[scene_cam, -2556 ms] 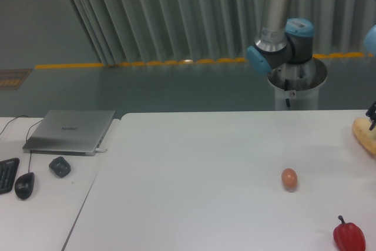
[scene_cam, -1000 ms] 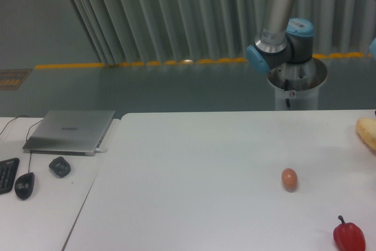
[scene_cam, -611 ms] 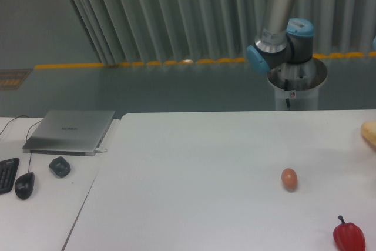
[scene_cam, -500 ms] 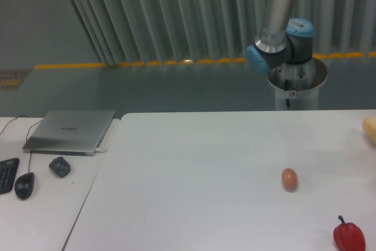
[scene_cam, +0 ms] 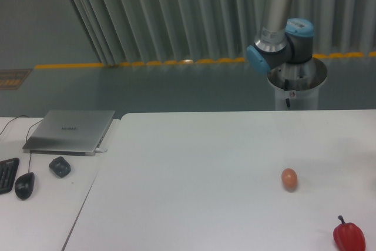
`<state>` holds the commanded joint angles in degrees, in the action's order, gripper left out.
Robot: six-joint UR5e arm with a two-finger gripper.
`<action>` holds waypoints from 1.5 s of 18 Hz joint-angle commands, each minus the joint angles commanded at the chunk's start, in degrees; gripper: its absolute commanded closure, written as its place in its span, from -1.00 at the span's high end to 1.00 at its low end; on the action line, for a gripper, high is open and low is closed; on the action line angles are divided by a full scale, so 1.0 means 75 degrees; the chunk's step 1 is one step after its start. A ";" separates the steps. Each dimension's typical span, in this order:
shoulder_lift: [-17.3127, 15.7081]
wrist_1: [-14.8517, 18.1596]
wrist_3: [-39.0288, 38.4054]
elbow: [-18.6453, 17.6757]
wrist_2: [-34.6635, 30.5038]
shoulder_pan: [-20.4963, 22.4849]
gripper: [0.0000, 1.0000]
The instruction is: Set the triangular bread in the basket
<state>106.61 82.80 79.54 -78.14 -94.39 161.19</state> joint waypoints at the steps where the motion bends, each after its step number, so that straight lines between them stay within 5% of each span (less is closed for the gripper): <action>1: 0.0035 -0.0257 0.0000 0.0047 0.0011 0.0012 -1.00; 6: 0.0305 -0.1254 -0.0210 0.0386 0.0164 0.0012 -1.00; 8: 0.0386 -0.2002 -0.0234 0.0469 0.0152 0.0012 -1.00; 15: 0.0867 -0.2532 -0.0246 0.0949 0.0129 0.0059 -1.00; 27: 0.1301 -0.4700 -0.0281 0.1172 0.0129 0.0012 -1.00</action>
<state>116.37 47.56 77.43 -69.35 -93.43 161.28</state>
